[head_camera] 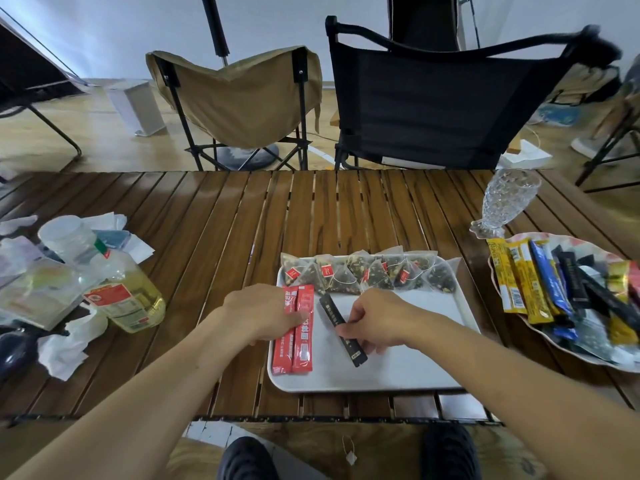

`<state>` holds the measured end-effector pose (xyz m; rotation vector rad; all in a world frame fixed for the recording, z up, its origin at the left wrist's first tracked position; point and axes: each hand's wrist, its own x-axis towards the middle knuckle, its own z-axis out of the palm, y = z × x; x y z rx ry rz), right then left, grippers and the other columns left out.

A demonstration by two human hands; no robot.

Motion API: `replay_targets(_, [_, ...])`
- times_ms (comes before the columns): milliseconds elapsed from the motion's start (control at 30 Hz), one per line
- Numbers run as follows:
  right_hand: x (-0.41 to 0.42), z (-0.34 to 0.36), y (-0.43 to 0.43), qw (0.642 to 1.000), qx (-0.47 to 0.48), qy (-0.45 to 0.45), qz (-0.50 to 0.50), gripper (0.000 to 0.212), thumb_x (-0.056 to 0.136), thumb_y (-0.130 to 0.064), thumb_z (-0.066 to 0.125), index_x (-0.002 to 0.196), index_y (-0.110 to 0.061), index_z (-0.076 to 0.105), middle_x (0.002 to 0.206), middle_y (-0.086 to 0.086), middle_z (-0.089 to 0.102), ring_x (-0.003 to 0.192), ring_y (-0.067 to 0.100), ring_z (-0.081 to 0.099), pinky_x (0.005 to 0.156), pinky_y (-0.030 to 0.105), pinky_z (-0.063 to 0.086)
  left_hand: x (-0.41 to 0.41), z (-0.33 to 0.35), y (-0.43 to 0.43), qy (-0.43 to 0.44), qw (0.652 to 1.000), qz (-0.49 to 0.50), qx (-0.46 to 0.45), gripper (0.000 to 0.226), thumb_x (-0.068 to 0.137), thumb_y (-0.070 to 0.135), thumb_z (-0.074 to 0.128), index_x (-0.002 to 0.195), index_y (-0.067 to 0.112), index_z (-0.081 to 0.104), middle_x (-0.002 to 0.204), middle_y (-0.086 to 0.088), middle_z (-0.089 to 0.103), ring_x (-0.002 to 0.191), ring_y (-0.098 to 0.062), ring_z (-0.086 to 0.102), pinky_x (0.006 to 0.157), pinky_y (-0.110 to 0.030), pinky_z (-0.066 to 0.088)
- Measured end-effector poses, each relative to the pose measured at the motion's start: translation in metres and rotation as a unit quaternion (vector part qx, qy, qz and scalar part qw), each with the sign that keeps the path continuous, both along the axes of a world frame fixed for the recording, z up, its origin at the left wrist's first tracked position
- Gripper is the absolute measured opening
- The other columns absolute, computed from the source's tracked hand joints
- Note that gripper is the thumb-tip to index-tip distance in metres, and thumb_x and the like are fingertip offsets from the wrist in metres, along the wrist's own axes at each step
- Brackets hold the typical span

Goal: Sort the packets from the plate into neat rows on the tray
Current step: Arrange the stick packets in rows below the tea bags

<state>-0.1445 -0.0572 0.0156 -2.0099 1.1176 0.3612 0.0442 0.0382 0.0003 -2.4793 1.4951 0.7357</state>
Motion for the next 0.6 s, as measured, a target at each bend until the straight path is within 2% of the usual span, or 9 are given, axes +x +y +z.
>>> replay_targets(67, [0.001, 0.0, 0.002, 1.0, -0.013, 0.019, 0.01, 0.035, 0.099, -0.037, 0.066, 0.094, -0.004, 0.072, 0.082, 0.011, 0.077, 0.065, 0.021, 0.071, 0.061, 0.025, 0.058, 0.002, -0.002, 0.001, 0.03, 0.999, 0.031, 0.009, 0.045, 0.098, 0.071, 0.049, 0.115, 0.029, 0.049, 0.083, 0.014, 0.06, 0.064, -0.012, 0.07, 0.054, -0.02, 0.052])
replay_targets(133, [0.001, -0.002, 0.004, 0.998, -0.041, 0.035, 0.033, 0.035, 0.101, -0.039, 0.061, 0.087, -0.008, 0.07, 0.081, 0.011, 0.076, 0.065, 0.022, 0.069, 0.066, 0.027, 0.059, 0.005, -0.005, 0.001, 0.066, 0.996, 0.057, 0.013, 0.051, 0.098, 0.068, 0.052, 0.124, 0.024, 0.052, 0.086, 0.008, 0.066, 0.065, -0.015, 0.073, 0.05, -0.021, 0.053])
replay_targets(233, [0.003, -0.007, 0.007, 0.995, -0.077, 0.035, 0.047, 0.035, 0.101, -0.041, 0.059, 0.082, -0.013, 0.067, 0.089, 0.012, 0.077, 0.076, 0.028, 0.074, 0.077, 0.034, 0.06, 0.007, -0.008, -0.001, 0.104, 0.993, 0.062, 0.009, 0.043, 0.101, 0.062, 0.053, 0.118, 0.022, 0.05, 0.083, 0.006, 0.065, 0.065, -0.015, 0.073, 0.049, -0.02, 0.055])
replay_targets(333, [0.002, -0.01, 0.008, 0.994, -0.099, 0.029, 0.047, 0.035, 0.1, -0.042, 0.059, 0.09, -0.011, 0.071, 0.094, 0.01, 0.076, 0.089, 0.025, 0.072, 0.083, 0.037, 0.057, 0.008, -0.01, -0.002, 0.116, 0.991, 0.06, -0.001, 0.042, 0.101, 0.061, 0.055, 0.117, 0.023, 0.052, 0.085, 0.007, 0.066, 0.066, -0.015, 0.074, 0.049, -0.017, 0.055])
replay_targets(400, [0.001, -0.011, 0.006, 0.993, -0.101, 0.029, 0.045, 0.036, 0.1, -0.042, 0.059, 0.093, -0.009, 0.072, 0.094, 0.01, 0.075, 0.089, 0.025, 0.071, 0.083, 0.036, 0.057, 0.009, -0.011, -0.002, 0.114, 0.992, 0.055, -0.004, 0.043, 0.1, 0.061, 0.055, 0.119, 0.023, 0.055, 0.089, 0.007, 0.069, 0.068, -0.015, 0.075, 0.052, -0.017, 0.056])
replay_targets(600, [-0.002, -0.01, -0.001, 0.992, -0.113, 0.046, 0.04, 0.036, 0.101, -0.041, 0.058, 0.076, -0.016, 0.061, 0.086, 0.007, 0.07, 0.08, 0.023, 0.064, 0.076, 0.032, 0.053, 0.004, -0.016, -0.008, 0.109, 0.992, 0.035, -0.052, 0.044, 0.098, 0.064, 0.056, 0.121, 0.026, 0.057, 0.102, 0.01, 0.072, 0.073, -0.011, 0.075, 0.057, -0.015, 0.055])
